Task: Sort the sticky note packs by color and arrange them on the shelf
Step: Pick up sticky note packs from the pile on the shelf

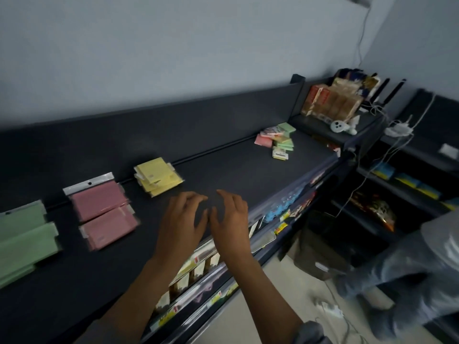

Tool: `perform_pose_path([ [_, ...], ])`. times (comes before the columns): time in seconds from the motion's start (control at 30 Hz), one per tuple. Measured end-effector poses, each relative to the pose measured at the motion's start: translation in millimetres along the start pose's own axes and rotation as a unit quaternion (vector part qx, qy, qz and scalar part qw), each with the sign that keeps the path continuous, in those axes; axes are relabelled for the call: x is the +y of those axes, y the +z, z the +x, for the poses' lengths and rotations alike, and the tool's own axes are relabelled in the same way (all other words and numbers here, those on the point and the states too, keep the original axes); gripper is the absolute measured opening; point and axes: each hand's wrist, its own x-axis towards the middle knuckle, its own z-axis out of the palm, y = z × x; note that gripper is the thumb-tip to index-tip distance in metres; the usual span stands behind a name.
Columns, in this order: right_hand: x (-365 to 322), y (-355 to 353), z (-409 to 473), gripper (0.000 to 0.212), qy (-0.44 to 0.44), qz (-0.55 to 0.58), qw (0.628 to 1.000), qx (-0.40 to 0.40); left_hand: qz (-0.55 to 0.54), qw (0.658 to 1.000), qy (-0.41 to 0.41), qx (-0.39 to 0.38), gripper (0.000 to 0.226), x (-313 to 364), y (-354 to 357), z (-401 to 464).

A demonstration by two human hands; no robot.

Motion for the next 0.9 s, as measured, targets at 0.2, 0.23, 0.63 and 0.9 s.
perform_pose_path([
  [0.2,47,-44,30,0.042,0.041,-0.008,0.998,0.040,-0.021,0.999,0.031,-0.030,0.026,39,52,36],
  [0.23,56,-50,36,0.042,0.050,-0.011,0.998,0.047,-0.023,0.999,0.034,-0.031,0.026,44,61,42],
  [0.63,143,-118,103,0.041,0.049,0.006,0.998,0.050,-0.022,0.999,0.035,-0.031,0.027,115,157,115],
  [0.9,206,-165,133,0.045,0.078,-0.009,0.995,0.060,-0.028,0.994,0.077,-0.069,0.030,165,224,152],
])
